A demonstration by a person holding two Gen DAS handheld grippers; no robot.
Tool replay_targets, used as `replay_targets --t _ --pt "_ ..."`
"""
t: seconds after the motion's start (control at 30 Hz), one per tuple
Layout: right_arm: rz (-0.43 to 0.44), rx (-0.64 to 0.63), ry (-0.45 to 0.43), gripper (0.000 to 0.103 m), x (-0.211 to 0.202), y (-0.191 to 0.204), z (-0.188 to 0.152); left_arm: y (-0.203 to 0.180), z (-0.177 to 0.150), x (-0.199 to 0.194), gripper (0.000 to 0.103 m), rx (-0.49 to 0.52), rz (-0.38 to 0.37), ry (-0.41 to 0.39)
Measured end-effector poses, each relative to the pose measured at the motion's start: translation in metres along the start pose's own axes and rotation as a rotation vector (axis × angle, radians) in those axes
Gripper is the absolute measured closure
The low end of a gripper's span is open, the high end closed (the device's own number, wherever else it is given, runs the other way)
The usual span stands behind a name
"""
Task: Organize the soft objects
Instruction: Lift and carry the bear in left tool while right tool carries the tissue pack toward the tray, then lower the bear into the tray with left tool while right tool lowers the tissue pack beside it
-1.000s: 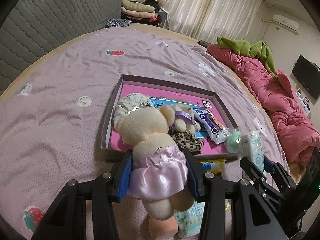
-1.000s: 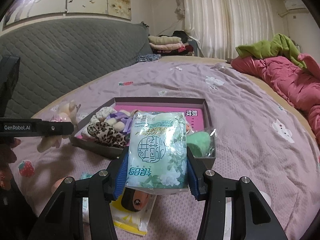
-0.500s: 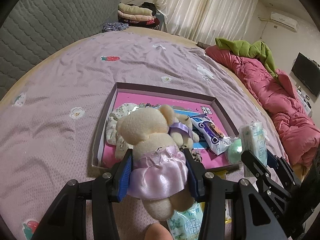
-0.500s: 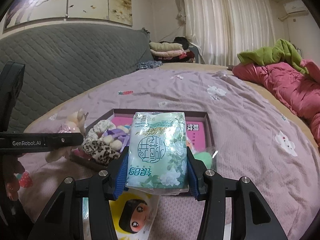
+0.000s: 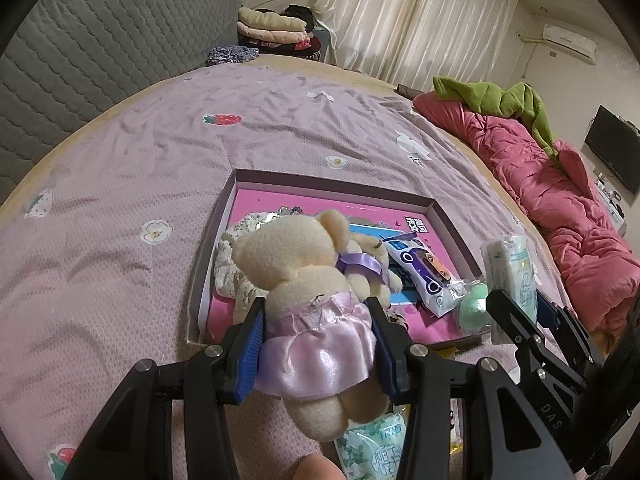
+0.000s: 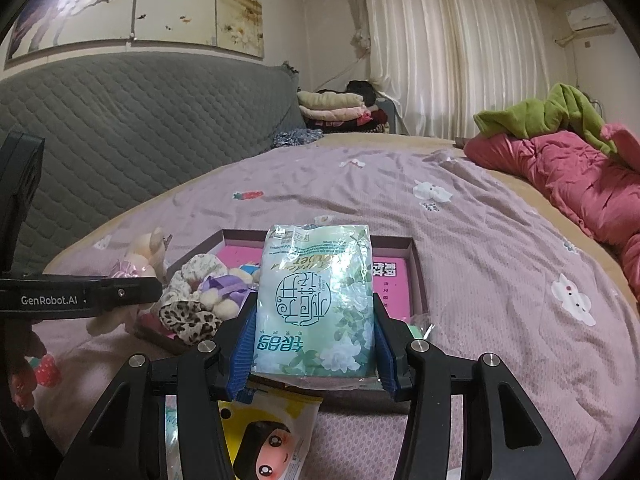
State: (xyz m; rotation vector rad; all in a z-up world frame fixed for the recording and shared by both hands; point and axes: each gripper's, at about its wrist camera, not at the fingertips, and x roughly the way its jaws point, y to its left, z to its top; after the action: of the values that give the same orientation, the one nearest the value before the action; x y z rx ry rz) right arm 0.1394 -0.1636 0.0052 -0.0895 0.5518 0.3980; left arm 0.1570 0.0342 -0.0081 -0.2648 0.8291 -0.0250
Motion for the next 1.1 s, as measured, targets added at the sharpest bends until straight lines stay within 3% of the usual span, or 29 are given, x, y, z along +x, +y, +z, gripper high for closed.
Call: replay_targets --t 1.1 --pt "0.01 -0.007 0.001 0.051 0.028 -0.003 0.011 0.006 0.021 0.027 0.055 0.002 0.019 0.007"
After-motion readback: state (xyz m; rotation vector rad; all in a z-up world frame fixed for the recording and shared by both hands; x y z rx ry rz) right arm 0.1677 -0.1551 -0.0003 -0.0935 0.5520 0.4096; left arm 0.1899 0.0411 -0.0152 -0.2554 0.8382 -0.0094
